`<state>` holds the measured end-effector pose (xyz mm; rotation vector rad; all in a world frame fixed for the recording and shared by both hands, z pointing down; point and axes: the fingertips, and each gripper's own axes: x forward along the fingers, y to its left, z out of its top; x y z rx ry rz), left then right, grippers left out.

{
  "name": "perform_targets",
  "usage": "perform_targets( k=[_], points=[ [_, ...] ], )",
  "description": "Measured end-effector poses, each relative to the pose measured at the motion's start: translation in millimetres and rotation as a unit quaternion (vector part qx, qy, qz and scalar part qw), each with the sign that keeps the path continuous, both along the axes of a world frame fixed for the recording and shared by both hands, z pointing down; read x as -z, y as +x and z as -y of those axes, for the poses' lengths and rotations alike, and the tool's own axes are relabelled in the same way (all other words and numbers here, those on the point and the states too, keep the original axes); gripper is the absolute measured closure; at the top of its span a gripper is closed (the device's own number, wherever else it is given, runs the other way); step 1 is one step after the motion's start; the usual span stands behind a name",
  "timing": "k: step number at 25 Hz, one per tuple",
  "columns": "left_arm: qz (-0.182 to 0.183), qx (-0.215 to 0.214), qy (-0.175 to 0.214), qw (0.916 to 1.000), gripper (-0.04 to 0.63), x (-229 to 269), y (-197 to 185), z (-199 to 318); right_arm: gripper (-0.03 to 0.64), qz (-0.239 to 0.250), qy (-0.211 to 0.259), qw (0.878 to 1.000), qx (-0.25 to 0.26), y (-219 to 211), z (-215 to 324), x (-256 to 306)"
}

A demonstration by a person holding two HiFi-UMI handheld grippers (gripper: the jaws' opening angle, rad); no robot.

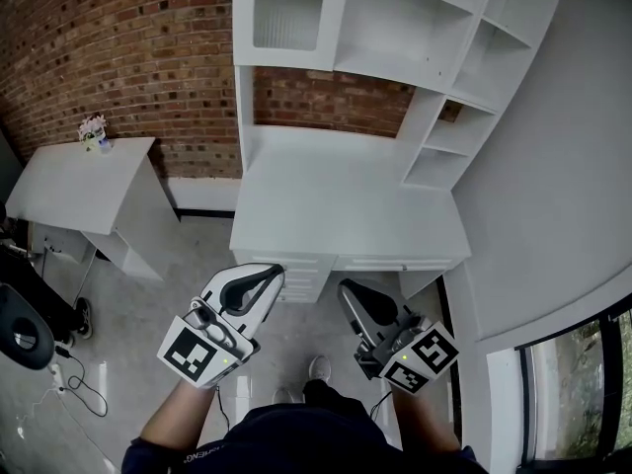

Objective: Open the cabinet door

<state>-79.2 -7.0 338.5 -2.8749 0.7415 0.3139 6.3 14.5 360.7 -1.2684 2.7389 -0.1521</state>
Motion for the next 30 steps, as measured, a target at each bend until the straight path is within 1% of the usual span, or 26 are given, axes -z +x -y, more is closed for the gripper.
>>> perform_targets(
  k=[5, 9, 20, 26, 30],
  points=[
    [0.004, 0.007, 0.0, 1.0, 0.587, -2.3, 7.9, 24.9, 0.591, 0.003, 0.005, 1.0, 0.005, 8.9, 28.2, -0.2],
    [0.011, 0.017, 0.002, 0.9998, 0.588, -5.1, 21.8, 52.5, 0.591, 0.009, 0.013, 1.0, 0.013, 24.7, 57.4, -0.5],
    [0.016, 0.055, 0.002, 0.9984, 0.586, -5.0, 69.6, 152.3, 0.591, 0.011, 0.011, 0.999, 0.043, 75.2, 157.2, -3.4],
    [0.013, 0.078, 0.008, 0.9969, 0.588, 2.2, 93.3, 206.5, 0.591, 0.015, 0.007, 0.998, 0.055, 105.7, 206.8, 0.0],
    [0.015, 0.093, 0.015, 0.9955, 0.588, 5.4, 104.6, 240.7, 0.591, 0.013, 0.009, 0.998, 0.066, 118.2, 237.8, 0.7]
  ],
)
